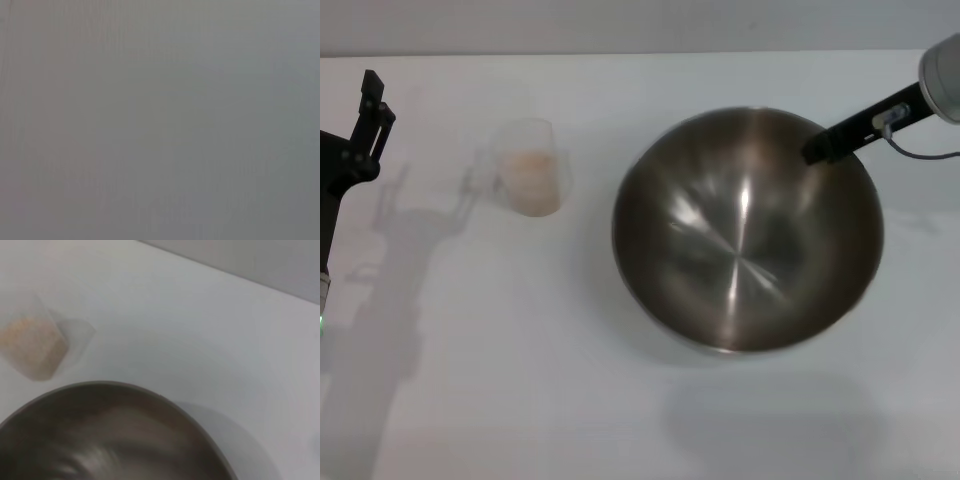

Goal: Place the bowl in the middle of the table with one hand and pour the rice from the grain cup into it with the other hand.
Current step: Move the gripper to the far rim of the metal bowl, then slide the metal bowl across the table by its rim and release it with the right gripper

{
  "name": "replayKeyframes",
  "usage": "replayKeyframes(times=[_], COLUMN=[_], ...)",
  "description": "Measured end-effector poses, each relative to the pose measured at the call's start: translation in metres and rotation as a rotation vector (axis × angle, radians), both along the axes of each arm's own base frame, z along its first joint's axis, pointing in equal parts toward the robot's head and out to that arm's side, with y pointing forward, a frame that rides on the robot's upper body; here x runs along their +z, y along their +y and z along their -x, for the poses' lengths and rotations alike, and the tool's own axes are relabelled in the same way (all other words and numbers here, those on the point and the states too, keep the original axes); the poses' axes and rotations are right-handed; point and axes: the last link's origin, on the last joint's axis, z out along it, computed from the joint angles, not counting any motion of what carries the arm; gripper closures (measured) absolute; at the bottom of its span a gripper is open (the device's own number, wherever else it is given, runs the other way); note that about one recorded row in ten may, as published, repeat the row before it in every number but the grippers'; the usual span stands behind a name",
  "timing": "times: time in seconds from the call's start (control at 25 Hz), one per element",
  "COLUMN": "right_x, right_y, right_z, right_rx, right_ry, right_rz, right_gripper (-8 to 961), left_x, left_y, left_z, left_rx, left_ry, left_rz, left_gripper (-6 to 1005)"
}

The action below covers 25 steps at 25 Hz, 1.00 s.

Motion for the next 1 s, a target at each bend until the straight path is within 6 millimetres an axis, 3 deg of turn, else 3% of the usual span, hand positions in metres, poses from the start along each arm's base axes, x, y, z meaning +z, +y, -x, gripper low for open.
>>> replayKeyframes(times=[0.36,0.8,1.0], right_x=[-0.004,-0.034,-0.038], right_y=[0.008,0.016,0.017], right_z=[0.006,0.003,0.004], right_rx=[0.03,0.028,0.022], right_ry=[0.051,0.06,0.047], right_rz=[-0.035,0.007,0.016], right_gripper=[915,916,917], left_x=[0.0,0.001,0.001], left_y=[0.0,0.0,-0.001], left_z=[0.0,0.0,0.0], left_rx=[-0.004,-0.006,-0.003], left_ry=[0.0,0.004,0.003], left_rz=[-0.001,-0.002,-0.002], left_gripper=[202,203,204])
